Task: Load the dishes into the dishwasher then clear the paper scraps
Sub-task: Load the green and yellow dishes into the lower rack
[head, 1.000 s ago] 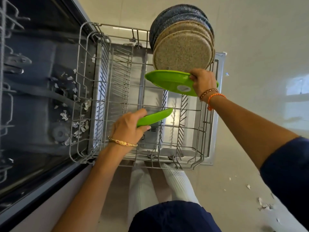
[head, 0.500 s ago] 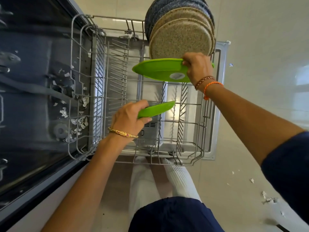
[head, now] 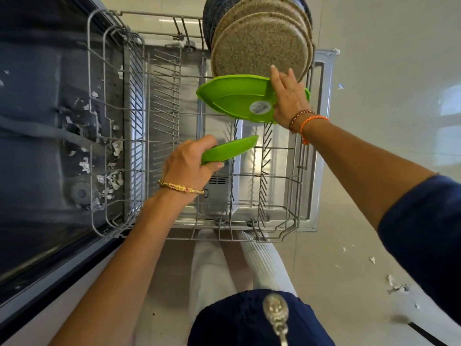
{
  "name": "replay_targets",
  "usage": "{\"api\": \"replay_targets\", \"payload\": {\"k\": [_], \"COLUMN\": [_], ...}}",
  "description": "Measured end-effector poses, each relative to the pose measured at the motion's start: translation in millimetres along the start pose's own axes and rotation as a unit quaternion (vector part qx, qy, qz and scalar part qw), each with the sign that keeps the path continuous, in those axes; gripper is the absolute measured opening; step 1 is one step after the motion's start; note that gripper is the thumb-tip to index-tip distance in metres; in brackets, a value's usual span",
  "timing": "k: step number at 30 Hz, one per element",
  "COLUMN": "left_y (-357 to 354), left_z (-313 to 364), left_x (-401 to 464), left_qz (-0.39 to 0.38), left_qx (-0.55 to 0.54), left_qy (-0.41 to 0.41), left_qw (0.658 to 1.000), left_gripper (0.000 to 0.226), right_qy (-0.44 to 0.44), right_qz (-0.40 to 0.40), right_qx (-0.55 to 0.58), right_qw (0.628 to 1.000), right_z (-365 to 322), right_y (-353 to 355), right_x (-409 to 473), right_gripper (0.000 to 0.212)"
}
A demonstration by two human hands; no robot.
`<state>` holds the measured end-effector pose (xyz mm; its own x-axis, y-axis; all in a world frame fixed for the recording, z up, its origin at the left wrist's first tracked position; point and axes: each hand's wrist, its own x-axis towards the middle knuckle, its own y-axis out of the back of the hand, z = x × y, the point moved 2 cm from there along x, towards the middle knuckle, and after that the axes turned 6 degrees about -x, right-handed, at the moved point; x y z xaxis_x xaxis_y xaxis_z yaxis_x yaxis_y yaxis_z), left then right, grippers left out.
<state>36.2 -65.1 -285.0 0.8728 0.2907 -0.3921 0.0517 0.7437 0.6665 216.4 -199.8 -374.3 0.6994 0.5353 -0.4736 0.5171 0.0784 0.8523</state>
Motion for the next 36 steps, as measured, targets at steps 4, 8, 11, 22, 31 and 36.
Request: {"api": "replay_targets", "payload": {"k": [4,8,11,22,31,36], "left_y": [-4,-6,-10,-25,-27,-45], "left_z": [1,4,3,3,26,6], "left_x": [4,8,11,52,102,111], "left_qz": [-0.005,0.002,0.008,0.076,0.033,-0.024], "left_qx": [-0.012,-0.034,-0.046,-0.083,-0.08,-0.033], "left_qy": [0.008,0.009,0.006,0.071,0.024,0.051], "left_qw": [1.0,0.999,0.999,0.991,0.996,0.998], "left_gripper": [0.021,0.02,0.021,0.043,0.037,0.042], "right_qy": [0.032,0.014,-0.041,0.025,0.019,0.014], "right_qz": [-0.119,-0.073,0.02,0.103,0.144,0.107], "right_qx": [0.04,0.137,0.257,0.308,0.25,0.2], "right_qw": [0.992,0.988,0.965,0.946,0.957,0.974], "right_z": [2,-2,-2,16,37,37], "right_y": [-11,-17,-23,-31,-5,-17], "right_x": [-2,-11,-19,-62,-45,-40], "right_gripper": [0.077,0.068,0.051,0.069,0.052,0.054]}}
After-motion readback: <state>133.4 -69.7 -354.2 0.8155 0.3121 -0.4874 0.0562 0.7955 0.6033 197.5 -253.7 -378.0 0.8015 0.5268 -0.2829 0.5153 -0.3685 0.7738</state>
